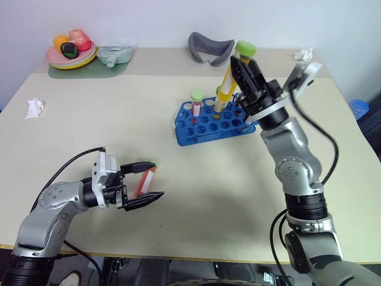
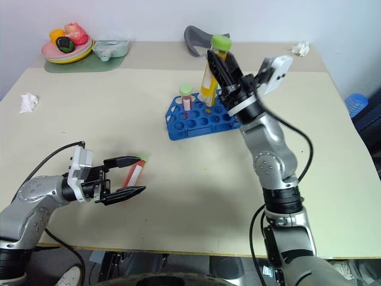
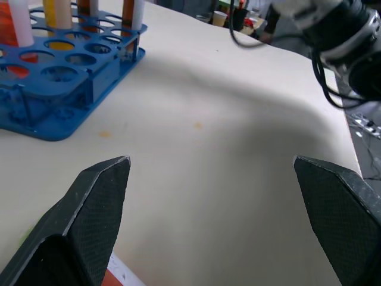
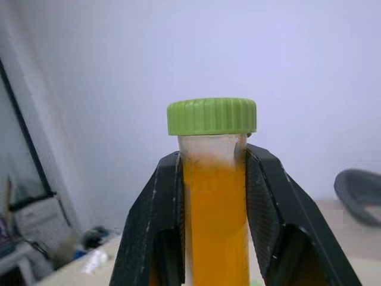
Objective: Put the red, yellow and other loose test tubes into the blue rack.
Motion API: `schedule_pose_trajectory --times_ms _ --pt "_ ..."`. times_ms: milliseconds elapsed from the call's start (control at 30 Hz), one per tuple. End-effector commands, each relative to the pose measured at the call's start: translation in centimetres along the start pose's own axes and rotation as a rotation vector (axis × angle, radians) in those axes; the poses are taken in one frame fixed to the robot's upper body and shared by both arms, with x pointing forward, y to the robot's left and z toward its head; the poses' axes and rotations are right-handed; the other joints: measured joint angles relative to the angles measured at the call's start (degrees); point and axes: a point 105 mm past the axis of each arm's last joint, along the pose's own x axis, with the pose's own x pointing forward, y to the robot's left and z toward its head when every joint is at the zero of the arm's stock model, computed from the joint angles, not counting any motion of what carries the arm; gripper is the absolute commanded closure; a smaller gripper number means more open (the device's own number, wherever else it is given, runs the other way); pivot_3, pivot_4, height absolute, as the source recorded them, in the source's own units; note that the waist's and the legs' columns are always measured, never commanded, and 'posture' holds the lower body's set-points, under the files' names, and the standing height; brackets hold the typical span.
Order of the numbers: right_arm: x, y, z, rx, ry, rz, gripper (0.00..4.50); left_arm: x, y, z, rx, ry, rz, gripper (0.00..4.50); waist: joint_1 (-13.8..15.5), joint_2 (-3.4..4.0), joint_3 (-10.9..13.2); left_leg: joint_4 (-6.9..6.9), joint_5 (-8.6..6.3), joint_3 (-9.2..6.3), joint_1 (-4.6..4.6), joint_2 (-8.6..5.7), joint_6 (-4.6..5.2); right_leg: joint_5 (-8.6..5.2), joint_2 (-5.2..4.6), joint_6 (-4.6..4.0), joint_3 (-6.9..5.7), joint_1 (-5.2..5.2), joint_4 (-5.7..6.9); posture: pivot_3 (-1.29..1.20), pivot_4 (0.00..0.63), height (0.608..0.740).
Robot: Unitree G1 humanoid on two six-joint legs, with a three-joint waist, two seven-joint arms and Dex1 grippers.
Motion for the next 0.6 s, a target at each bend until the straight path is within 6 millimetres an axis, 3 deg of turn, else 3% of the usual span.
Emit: schedule_pose_trajectory --times_ms 33,233,600 --pt "-0.1 0.3 0.0 -0.053 -0.076 0.025 3.72 -0.1 0.2 0.6 0.033 -0.014 0.001 0.00 -0.2 0.00 0.0 0.00 0.02 0.00 0.01 0.00 -0.04 0.00 -0.01 0.00 0.00 0.02 0.02 0.00 0.150 0.740" --pt "-0.3 -0.6 -1.1 -0.109 -0.115 0.020 3.72 0.0 0.5 0.6 0.039 -0.017 0.008 0.00 -0.7 0.00 0.0 0.03 0.07 -0.01 0.04 -0.01 -0.12 0.00 -0.01 0.00 0.00 0.01 0.15 0.00 0.150 0.740" --pt "-1.7 -4.2 -3.8 -0.233 -0.149 -0.105 3.72 -0.2 0.3 1.0 0.042 -0.024 0.041 0.00 -1.0 0.01 0.0 0.03 0.13 0.02 0.18 -0.01 -0.23 0.00 0.00 -0.01 0.06 -0.03 0.47 0.00 0.150 0.740"
